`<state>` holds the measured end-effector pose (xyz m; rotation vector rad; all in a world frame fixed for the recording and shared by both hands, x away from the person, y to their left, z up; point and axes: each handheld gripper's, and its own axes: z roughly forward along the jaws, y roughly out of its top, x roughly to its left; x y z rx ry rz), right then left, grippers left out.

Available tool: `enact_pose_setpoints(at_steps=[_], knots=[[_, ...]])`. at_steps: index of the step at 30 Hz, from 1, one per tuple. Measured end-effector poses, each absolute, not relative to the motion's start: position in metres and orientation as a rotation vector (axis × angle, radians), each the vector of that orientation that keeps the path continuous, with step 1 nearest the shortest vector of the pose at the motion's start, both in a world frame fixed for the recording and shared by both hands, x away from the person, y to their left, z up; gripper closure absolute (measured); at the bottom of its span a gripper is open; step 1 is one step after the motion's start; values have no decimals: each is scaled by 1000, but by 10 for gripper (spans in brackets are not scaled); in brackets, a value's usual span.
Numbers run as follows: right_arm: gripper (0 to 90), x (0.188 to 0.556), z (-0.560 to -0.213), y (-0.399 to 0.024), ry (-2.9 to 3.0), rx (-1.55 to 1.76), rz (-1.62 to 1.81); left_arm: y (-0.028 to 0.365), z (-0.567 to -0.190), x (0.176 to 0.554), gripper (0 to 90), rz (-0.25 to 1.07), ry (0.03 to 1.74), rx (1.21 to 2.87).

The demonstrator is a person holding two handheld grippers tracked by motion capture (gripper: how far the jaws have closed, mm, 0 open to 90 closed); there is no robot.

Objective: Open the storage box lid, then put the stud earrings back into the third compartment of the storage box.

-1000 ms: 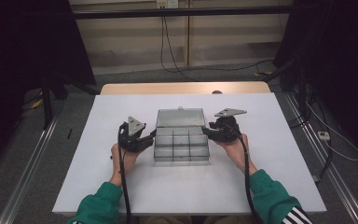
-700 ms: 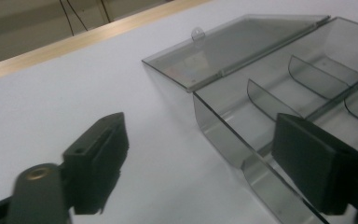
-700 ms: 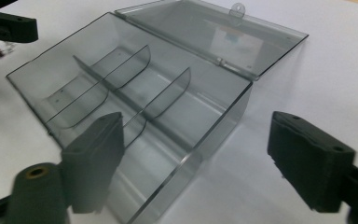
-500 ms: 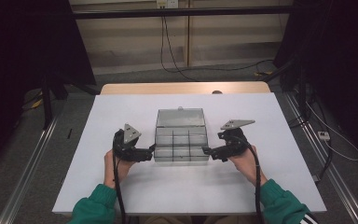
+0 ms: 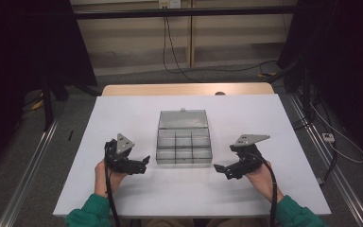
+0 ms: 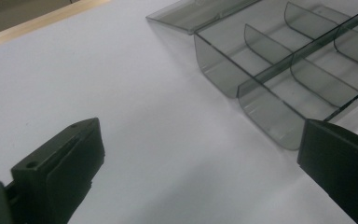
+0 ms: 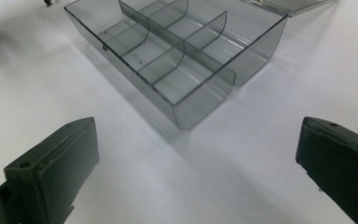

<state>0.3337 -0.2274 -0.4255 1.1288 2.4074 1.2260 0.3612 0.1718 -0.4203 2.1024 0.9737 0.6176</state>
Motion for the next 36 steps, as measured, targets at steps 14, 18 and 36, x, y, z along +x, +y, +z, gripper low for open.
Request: enact_pose_setpoints(at_steps=[14,18,36], knots=[[0,309,-433,-239,2434,1067,1171,193,-420,354,0,625,1045,2087],[0,306,-433,-241,2436,1067,1168,201,-419,355,0,635,1085,2066],[0,298,-437,-242,2470,1072,1134,238,-427,370,165,661,1277,1982]])
